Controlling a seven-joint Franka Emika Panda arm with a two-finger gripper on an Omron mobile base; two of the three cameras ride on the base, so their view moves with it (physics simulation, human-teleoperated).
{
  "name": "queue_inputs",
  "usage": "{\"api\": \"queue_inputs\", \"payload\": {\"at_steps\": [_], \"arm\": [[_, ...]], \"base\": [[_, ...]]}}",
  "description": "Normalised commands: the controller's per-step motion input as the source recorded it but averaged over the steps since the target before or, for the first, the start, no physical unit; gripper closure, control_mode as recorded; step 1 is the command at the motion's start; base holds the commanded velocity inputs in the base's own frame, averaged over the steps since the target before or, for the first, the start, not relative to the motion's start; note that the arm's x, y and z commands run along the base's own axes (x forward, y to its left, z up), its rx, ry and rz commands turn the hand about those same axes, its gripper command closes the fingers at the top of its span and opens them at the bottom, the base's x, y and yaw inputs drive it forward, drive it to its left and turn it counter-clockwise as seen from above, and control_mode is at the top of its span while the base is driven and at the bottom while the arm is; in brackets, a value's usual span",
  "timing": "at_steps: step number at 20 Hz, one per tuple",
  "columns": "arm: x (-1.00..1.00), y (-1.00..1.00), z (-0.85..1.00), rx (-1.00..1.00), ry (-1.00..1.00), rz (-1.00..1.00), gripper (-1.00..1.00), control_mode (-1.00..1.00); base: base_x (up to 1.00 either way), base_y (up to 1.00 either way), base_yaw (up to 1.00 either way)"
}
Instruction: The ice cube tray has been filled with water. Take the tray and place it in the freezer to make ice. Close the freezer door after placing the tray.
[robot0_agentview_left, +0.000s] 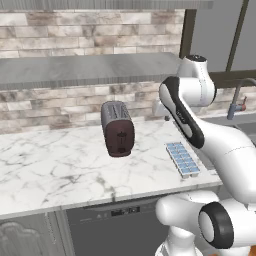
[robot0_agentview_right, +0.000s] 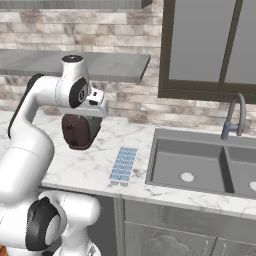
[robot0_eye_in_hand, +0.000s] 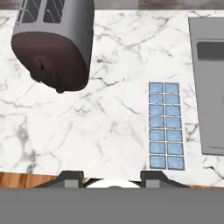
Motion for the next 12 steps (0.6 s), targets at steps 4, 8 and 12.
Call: {"api": "queue_inputs", "payload": {"at_steps": [4, 8, 12], "arm": [[0.0, -0.02, -0.18, -0.04, 0.0, 0.0, -1.0, -1.0], [0.0, -0.4, -0.57, 0.04, 0.0, 0.0, -1.0, -1.0], [0.0, -0.35, -0.49, 0.07, 0.04, 0.0, -1.0, -1.0]], "base": [[0.0, 0.0, 0.0], [0.0, 0.0, 0.0], [0.0, 0.0, 0.0]]}}
